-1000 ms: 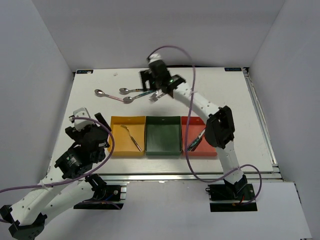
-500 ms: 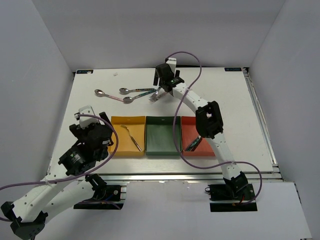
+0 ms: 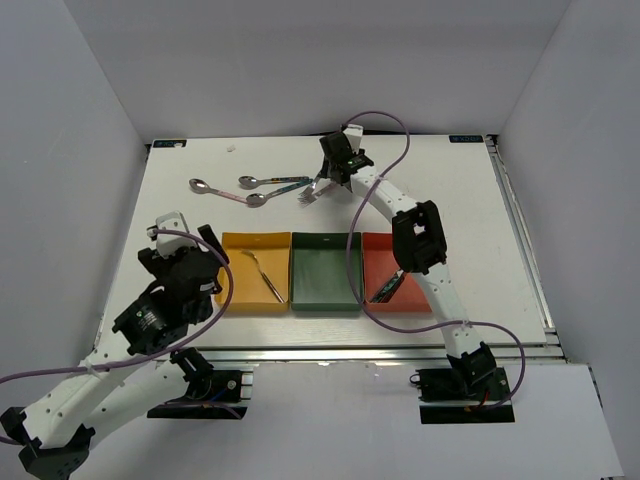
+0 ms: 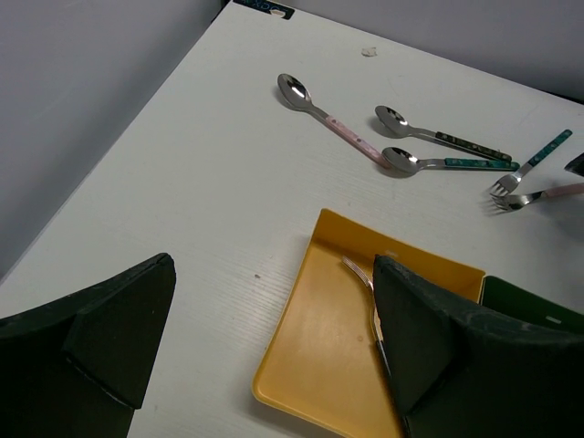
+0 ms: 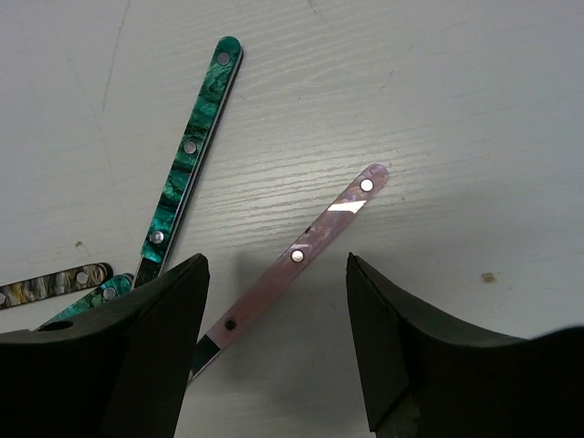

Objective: Sort the eating utensils into containers

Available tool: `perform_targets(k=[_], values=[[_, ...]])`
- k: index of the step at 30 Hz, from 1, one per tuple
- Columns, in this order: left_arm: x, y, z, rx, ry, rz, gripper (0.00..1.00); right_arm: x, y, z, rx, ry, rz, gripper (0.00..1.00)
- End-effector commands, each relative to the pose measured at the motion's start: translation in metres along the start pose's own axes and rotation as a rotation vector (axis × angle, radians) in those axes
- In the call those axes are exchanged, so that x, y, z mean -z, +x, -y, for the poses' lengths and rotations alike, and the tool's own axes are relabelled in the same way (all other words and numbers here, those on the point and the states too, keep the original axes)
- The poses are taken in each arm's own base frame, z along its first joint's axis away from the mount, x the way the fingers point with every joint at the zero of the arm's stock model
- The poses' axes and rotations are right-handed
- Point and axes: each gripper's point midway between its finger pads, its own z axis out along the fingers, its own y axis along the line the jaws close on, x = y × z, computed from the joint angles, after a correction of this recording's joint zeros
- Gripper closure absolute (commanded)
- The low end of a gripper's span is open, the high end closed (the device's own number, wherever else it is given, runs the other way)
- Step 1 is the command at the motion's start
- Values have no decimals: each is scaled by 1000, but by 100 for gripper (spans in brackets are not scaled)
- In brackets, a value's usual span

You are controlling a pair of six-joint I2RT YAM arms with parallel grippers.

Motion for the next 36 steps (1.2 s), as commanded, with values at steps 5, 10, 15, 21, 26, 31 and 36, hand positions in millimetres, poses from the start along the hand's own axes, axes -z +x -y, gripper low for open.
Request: perform_targets(k=[5,10,15,21,26,31,36], values=[[5,-7,-3,48,34,13,2,-6,11,4,16,-33,-81,36],[7,-11,-4,73,55,23,2,-7,22,18,54,-25,-144,35],[12,-16,-6,111,85,35,2,-17,50,31,90,-25,-239,45],[14,-19,-8,130,99,44,2,-13,85,53,57,21,-347,51],[14,-18,-7,127,104,41,2,-4,95,62,-44,51,-360,55],[14,-18,-8,129,103,42,2,5,104,66,-126,64,-369,72],[13,-17,-7,122,101,39,2,9,105,69,-213,56,-354,94]])
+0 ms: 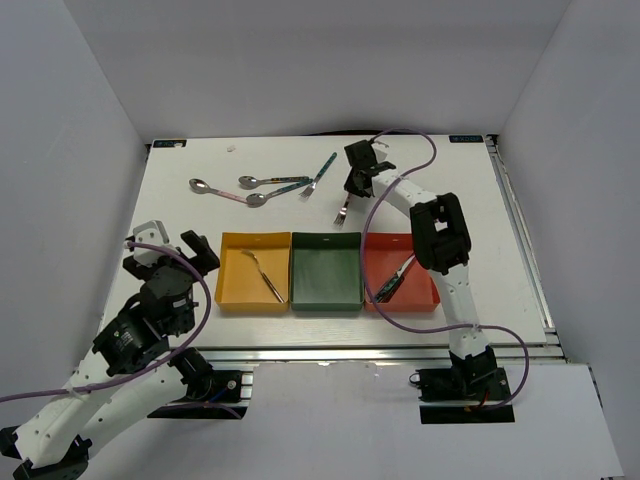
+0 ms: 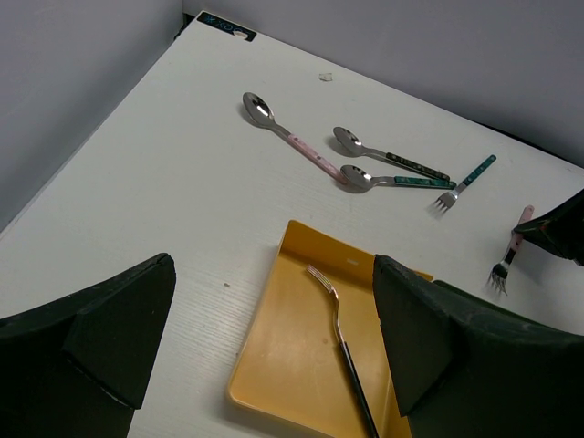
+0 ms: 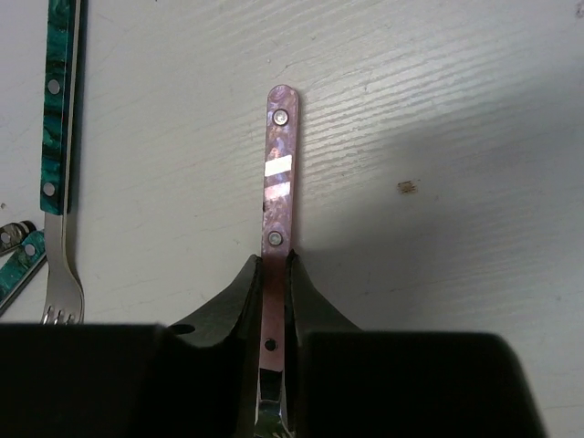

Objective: Sort the eating utensils into containers

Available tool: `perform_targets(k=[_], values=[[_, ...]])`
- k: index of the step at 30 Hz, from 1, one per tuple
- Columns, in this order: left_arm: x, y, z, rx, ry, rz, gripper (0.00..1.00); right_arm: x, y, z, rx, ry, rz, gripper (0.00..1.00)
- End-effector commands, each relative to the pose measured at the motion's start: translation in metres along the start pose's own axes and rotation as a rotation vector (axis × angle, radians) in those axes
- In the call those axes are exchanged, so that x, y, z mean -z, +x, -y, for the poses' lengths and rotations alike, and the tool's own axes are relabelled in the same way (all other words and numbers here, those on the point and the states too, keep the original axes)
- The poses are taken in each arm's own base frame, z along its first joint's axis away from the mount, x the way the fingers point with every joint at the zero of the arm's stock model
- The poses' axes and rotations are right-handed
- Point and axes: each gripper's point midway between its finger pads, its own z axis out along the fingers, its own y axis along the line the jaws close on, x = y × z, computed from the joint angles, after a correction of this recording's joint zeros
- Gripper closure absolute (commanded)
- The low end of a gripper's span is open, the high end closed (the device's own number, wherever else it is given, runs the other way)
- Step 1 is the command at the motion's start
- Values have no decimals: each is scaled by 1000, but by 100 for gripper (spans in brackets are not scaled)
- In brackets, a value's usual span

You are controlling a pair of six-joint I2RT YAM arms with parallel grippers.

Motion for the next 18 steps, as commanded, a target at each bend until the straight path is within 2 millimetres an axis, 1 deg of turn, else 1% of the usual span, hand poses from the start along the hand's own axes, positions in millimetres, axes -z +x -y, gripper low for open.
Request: perform_targets(k=[1,2,3,5,6,7,9,10,11,12,13,14,15,16,18], values=[[-1,2,1,-14,-1,-6,2,-9,53,36,-22,100,-143,98],[-2,3,1,-16,-4,-8,2,-9,47,37,-40,102,-129,100],[-2,3,1,-17,-8,-8,2,-6,37,32,-60,82,-106,100],[-2,4,1,-23,-9,-11,2,-2,21,29,-88,64,-80,100],[-3,5,1,-22,-9,-12,2,1,11,24,-119,43,-66,100],[-3,5,1,-24,-13,-11,2,8,-5,16,-142,12,-34,100],[-3,6,2,-28,-12,-14,2,17,-29,12,-190,-21,12,100],[-4,6,2,-29,-14,-14,2,30,-46,5,-211,-57,49,100],[-4,6,2,-29,-15,-15,2,37,-65,0,-233,-89,93,100],[-4,6,2,-29,-18,-14,2,45,-76,-4,-247,-106,120,100],[-4,6,1,-27,-19,-13,2,62,-97,-11,-252,-138,168,100],[-4,6,1,-28,-23,-12,2,72,-112,-17,-254,-162,212,100],[-4,7,0,-32,-27,-12,2,86,-125,-25,-224,-197,243,100],[-5,7,0,-32,-29,-12,2,97,-134,-36,-212,-245,256,100],[-5,7,0,-35,-34,-11,2,116,-148,-54,-175,-323,289,100]])
